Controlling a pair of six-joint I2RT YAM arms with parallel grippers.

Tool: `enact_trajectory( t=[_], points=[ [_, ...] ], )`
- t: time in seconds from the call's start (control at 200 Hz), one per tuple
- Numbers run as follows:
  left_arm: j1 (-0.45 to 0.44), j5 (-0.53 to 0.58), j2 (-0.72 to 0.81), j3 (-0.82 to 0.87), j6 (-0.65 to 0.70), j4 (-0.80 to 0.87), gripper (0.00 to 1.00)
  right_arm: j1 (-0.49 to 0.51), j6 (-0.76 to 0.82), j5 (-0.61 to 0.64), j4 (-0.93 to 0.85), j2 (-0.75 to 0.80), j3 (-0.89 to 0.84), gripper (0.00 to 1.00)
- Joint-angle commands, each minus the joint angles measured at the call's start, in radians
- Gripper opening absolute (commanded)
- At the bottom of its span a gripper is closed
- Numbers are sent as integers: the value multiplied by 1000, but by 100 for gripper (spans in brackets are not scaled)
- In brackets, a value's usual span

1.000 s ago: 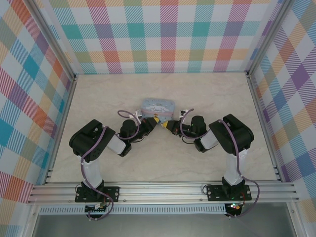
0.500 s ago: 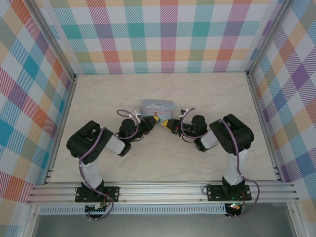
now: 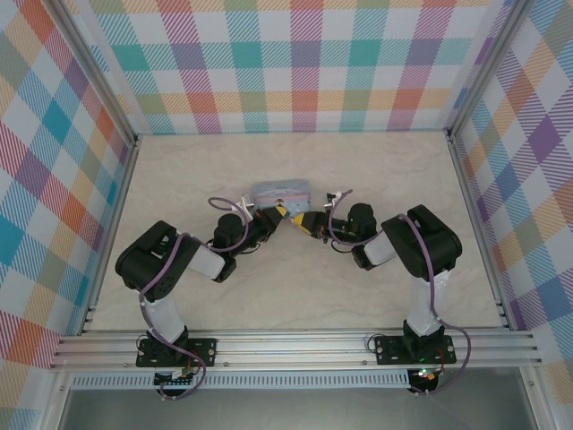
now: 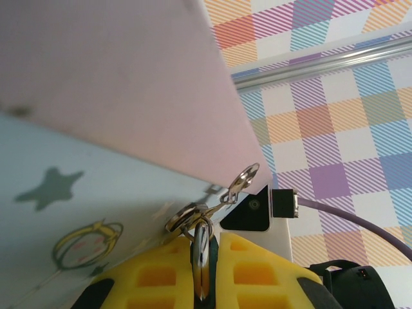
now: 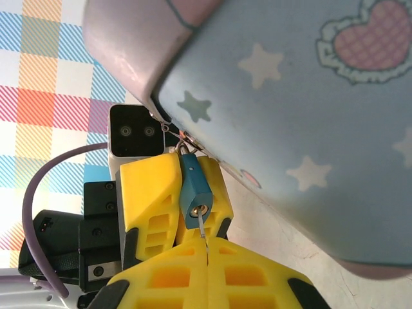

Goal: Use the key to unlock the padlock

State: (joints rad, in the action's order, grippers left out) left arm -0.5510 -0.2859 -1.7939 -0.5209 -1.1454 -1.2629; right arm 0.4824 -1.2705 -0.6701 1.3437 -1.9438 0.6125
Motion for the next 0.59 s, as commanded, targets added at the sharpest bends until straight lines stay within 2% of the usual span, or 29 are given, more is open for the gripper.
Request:
enact_trajectory(
  t=[0.0,0.29,0.59],
  points=[
    [-32,-135,34,-19,-6,-70,0,5,49,31,63,37,26,3],
    [-31,-114,22,-13,-33,-50,0,5,225,66,63,2,-22,2],
    [-31,-107,9,-21,-37,-11,0,13,377,87,-42,73,-47,2]
  ],
)
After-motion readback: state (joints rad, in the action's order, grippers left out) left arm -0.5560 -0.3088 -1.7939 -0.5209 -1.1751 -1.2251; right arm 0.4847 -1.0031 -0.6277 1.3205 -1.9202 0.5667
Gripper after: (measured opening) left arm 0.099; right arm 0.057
